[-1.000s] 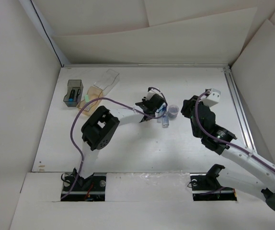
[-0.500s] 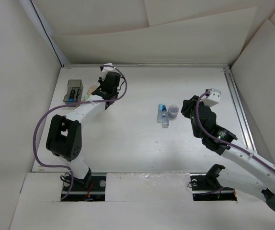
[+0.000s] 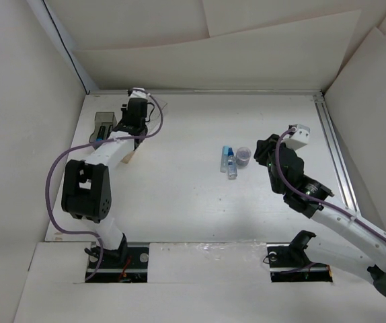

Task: Sort the stationery into containers
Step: Place the pen in the storage box.

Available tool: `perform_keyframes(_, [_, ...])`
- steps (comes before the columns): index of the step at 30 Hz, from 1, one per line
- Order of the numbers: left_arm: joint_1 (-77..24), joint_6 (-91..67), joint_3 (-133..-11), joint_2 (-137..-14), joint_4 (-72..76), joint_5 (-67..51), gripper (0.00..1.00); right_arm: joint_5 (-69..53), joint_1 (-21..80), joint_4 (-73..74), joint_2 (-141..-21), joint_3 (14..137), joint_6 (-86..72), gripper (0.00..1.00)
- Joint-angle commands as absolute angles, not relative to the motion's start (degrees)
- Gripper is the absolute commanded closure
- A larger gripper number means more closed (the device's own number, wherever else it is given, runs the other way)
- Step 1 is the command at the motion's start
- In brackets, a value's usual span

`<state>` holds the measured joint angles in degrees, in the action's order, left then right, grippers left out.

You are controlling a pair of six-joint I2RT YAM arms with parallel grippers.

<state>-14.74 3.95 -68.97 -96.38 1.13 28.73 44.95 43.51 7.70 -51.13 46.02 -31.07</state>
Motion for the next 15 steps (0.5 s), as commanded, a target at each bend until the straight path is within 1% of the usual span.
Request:
perform_keyframes(1, [-12.9, 9.4, -68.0, -96.8, 3.7, 28.7, 0.92, 44.6, 43.2, 6.2, -50.6, 47.0, -30.5, 0.64])
perform_keyframes(6, [-12.9, 15.1, -68.0, -99.0, 3.7, 28.8, 0.92, 44.6, 43.2, 6.2, -50.6, 47.0, -30.0, 0.64])
perform_keyframes(15, [-11.9, 16.7, -69.2, -104.4, 4.4, 29.5, 0.91, 45.2, 43.2, 6.2, -50.6, 47.0, -30.0, 0.64])
